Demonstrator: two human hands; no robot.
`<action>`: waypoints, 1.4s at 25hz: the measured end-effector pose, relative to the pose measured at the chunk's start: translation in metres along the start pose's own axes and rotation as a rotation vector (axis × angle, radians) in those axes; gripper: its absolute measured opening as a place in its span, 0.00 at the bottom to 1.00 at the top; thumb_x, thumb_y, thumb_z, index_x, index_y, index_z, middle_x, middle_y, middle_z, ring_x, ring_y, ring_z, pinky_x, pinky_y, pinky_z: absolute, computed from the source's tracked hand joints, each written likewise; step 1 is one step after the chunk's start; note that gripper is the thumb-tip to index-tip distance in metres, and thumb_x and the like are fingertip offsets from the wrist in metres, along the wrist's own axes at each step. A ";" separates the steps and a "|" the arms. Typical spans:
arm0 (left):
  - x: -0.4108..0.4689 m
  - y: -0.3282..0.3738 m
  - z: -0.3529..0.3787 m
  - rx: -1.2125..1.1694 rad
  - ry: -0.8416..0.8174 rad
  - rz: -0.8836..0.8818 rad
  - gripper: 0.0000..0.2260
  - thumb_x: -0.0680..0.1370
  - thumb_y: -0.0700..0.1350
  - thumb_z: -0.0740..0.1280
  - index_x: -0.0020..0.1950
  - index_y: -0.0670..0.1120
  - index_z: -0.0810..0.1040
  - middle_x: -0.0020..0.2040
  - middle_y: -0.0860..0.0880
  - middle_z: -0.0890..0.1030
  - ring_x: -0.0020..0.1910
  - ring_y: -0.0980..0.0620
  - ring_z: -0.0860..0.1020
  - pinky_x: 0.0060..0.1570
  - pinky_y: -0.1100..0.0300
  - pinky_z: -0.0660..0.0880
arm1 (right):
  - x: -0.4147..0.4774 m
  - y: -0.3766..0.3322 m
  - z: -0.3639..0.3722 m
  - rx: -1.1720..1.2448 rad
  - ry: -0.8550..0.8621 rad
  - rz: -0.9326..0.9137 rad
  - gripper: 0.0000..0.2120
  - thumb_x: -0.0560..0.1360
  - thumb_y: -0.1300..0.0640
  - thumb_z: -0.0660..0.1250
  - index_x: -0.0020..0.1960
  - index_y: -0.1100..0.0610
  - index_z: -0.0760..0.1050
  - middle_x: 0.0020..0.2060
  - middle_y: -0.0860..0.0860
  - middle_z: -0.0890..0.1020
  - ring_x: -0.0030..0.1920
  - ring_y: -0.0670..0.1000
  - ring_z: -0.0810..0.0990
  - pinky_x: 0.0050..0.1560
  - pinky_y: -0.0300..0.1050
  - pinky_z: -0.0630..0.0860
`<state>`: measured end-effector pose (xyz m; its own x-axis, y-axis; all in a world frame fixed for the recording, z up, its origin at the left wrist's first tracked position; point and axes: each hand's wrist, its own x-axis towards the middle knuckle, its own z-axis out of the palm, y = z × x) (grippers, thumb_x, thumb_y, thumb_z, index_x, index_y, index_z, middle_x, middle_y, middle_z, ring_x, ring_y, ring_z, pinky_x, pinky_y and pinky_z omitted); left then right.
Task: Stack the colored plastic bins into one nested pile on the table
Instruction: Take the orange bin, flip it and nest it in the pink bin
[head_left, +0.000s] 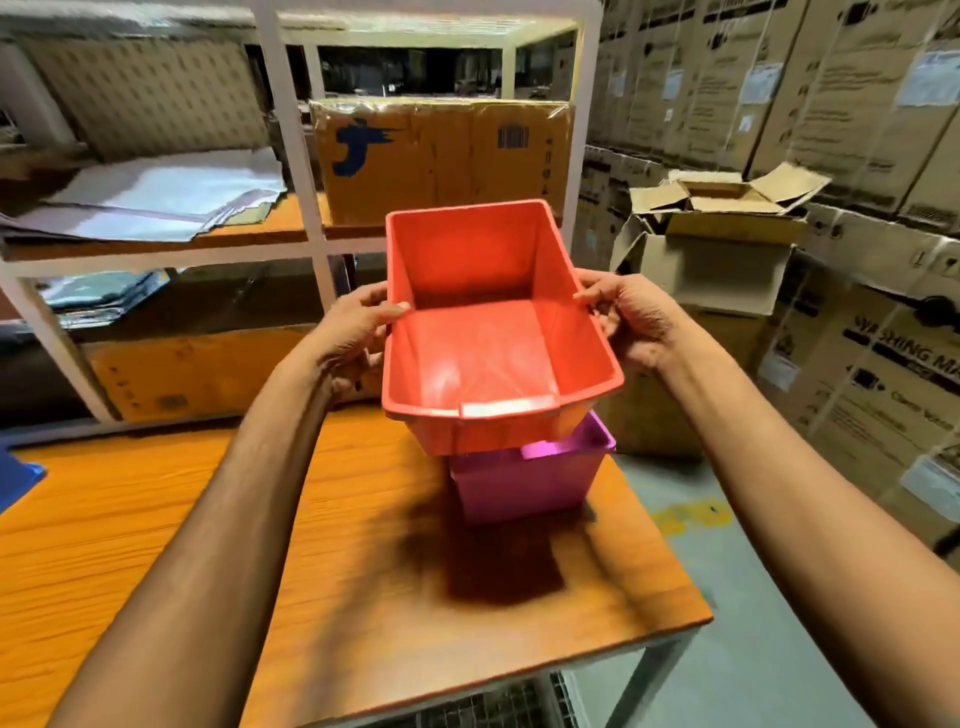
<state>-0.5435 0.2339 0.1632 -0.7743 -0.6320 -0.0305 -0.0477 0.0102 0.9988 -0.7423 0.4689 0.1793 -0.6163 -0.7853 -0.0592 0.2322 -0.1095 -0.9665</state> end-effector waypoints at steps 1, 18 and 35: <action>0.008 -0.003 0.010 0.006 0.025 -0.004 0.14 0.82 0.41 0.66 0.65 0.56 0.80 0.56 0.48 0.84 0.53 0.50 0.80 0.59 0.50 0.75 | 0.012 0.001 -0.010 -0.028 0.001 -0.011 0.26 0.78 0.73 0.53 0.74 0.65 0.71 0.38 0.52 0.65 0.18 0.41 0.63 0.20 0.33 0.53; 0.045 -0.071 0.073 -0.001 0.281 -0.204 0.13 0.85 0.40 0.62 0.69 0.45 0.78 0.52 0.43 0.81 0.36 0.51 0.76 0.38 0.58 0.73 | 0.077 0.055 -0.072 -0.091 0.049 0.264 0.23 0.76 0.71 0.56 0.61 0.53 0.81 0.34 0.47 0.83 0.32 0.43 0.77 0.32 0.36 0.73; 0.044 -0.092 0.078 0.072 0.297 -0.365 0.13 0.83 0.39 0.64 0.66 0.43 0.81 0.53 0.46 0.81 0.49 0.50 0.77 0.50 0.51 0.81 | 0.068 0.076 -0.070 -0.163 0.250 0.402 0.16 0.78 0.69 0.56 0.57 0.57 0.77 0.41 0.54 0.78 0.36 0.49 0.77 0.56 0.48 0.81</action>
<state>-0.6227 0.2657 0.0669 -0.4857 -0.7980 -0.3568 -0.3349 -0.2071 0.9192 -0.8190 0.4496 0.0848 -0.6683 -0.5739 -0.4733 0.3795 0.2842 -0.8804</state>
